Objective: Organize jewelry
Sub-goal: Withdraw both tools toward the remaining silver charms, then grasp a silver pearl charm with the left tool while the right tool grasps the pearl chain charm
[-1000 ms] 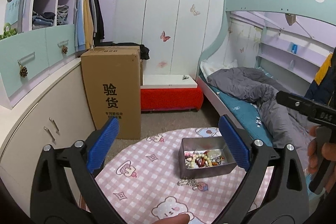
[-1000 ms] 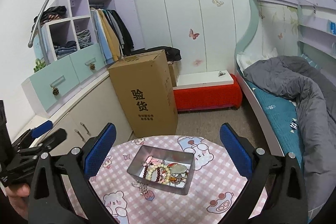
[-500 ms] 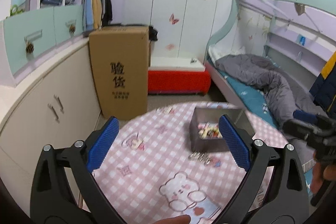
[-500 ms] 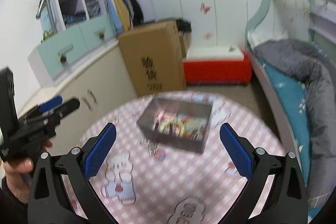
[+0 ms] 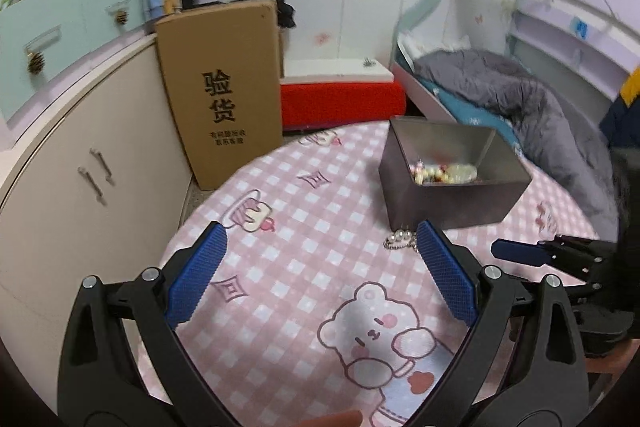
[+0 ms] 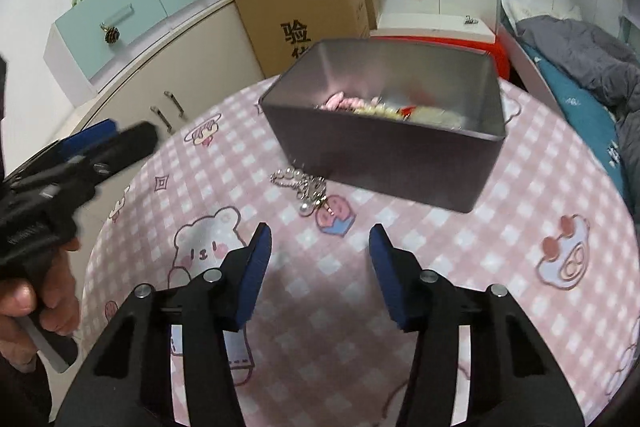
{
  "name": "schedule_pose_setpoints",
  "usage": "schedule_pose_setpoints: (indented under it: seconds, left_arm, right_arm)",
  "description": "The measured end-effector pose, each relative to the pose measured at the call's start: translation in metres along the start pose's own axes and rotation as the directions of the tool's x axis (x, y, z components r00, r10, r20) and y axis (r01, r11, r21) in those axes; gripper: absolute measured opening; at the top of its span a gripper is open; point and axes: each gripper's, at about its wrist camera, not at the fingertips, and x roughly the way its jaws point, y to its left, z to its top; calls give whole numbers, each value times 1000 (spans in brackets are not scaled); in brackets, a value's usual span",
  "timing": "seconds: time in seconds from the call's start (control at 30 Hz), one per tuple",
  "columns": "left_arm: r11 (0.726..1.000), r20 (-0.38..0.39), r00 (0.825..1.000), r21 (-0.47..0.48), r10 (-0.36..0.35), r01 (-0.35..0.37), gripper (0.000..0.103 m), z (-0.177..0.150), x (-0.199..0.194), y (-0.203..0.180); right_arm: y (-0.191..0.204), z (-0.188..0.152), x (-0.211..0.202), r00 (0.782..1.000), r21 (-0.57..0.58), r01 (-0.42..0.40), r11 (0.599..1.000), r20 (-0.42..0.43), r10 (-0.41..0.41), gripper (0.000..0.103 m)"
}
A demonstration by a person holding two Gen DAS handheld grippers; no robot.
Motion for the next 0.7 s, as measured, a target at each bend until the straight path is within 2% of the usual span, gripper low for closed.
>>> schedule_pose_setpoints:
  seconds: [0.23, 0.37, 0.4, 0.43, 0.47, 0.5, 0.53, 0.57, 0.6, 0.7]
  left_arm:
    - [990, -113, 992, 127, -49, 64, 94, -3, 57, -25]
    - [983, -154, 985, 147, -84, 107, 92, -2, 79, -33]
    - [982, -162, 982, 143, -99, 123, 82, -2, 82, -34]
    - [977, -187, 971, 128, -145, 171, 60, -3, 87, -35]
    - [972, -209, 960, 107, -185, 211, 49, -4, 92, -34]
    - [970, -198, 959, 94, -204, 226, 46, -6, 93, -34]
    - [967, -201, 955, 92, -217, 239, 36, -5, 94, -33]
    - [965, -201, 953, 87, -228, 249, 26, -5, 94, -32]
    - [961, -208, 946, 69, -251, 270, 11, -6, 94, -28]
    - [956, -203, 937, 18, -283, 293, 9, -11, 92, -17]
  right_arm:
    - [-9, -4, -4, 1000, 22, 14, 1000, -4, -14, 48]
    - [-9, -5, 0, 1000, 8, 4, 1000, -15, -4, 48]
    - [-7, -5, 3, 1000, -5, -8, 1000, -19, 7, 48]
    - [-5, -5, 5, 1000, -12, -11, 1000, -23, 11, 48]
    - [-3, -5, 7, 999, -17, -16, 1000, -29, 15, 48]
    - [-2, -6, 9, 999, -19, -21, 1000, -32, 20, 48]
    - [-1, -6, 11, 999, -20, -21, 1000, -32, 20, 48]
    - [1, -6, 12, 999, -21, -23, 1000, -32, 22, 48]
    - [1, -5, 12, 999, -20, -23, 1000, -31, 23, 48]
    - [3, -5, 13, 999, -25, -22, 999, -26, 22, 48]
